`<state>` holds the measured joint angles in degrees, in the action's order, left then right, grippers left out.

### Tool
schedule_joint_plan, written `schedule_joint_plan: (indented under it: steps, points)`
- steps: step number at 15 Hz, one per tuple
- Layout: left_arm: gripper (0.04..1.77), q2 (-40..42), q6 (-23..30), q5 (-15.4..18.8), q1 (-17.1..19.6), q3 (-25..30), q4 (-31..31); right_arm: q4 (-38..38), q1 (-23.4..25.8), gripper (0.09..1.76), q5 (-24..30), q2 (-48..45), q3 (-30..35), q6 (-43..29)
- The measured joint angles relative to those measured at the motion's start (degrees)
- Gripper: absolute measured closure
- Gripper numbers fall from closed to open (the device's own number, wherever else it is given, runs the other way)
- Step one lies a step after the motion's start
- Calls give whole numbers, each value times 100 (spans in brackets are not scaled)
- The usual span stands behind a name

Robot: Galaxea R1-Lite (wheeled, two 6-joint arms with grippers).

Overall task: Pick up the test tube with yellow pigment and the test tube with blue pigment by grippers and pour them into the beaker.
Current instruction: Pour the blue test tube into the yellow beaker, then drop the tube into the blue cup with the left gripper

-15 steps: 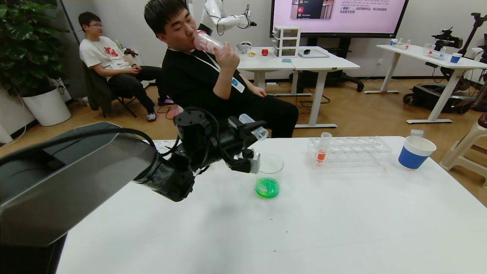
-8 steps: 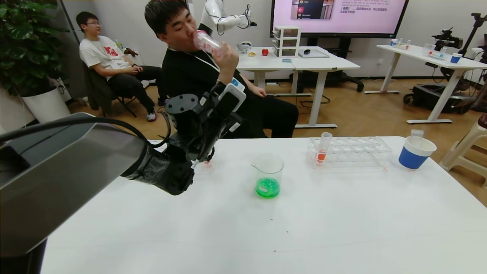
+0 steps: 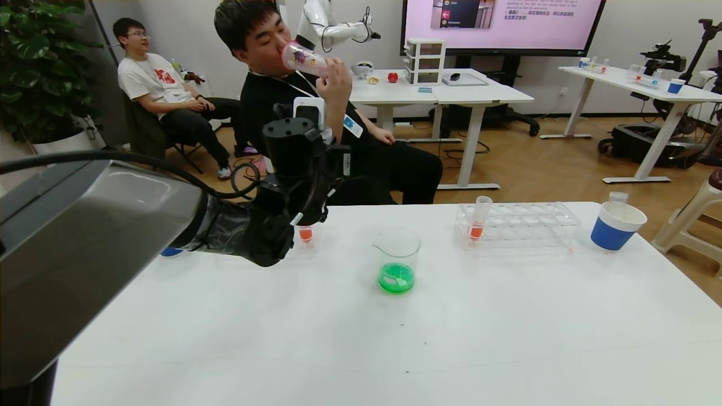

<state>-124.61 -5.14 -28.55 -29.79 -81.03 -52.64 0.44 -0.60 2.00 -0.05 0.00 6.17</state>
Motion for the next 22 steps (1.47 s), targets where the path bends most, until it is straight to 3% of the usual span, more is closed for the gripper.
schedule_joint_plan:
  steps: [3,6,8,13,16,18,22]
  points:
    - [132,124,30,6,160,145,24,0,0,11,0,0,0,0]
    - [132,397,29,88,658,507,7,0,0,11,0,0,0,0]
    - [132,636,51,196,1167,851,-15,0,-2,11,0,0,0,2]
    - [132,1017,269,1003,2822,1653,-491,0,-2,11,-2,0,0,0]
    - [132,1053,306,1543,3629,1990,-612,0,0,11,-2,0,0,0]
    - [132,1014,430,1624,3929,2105,-629,0,-2,11,0,0,0,0]
    - [132,756,441,1629,4088,2103,-657,0,-2,11,0,0,0,0]
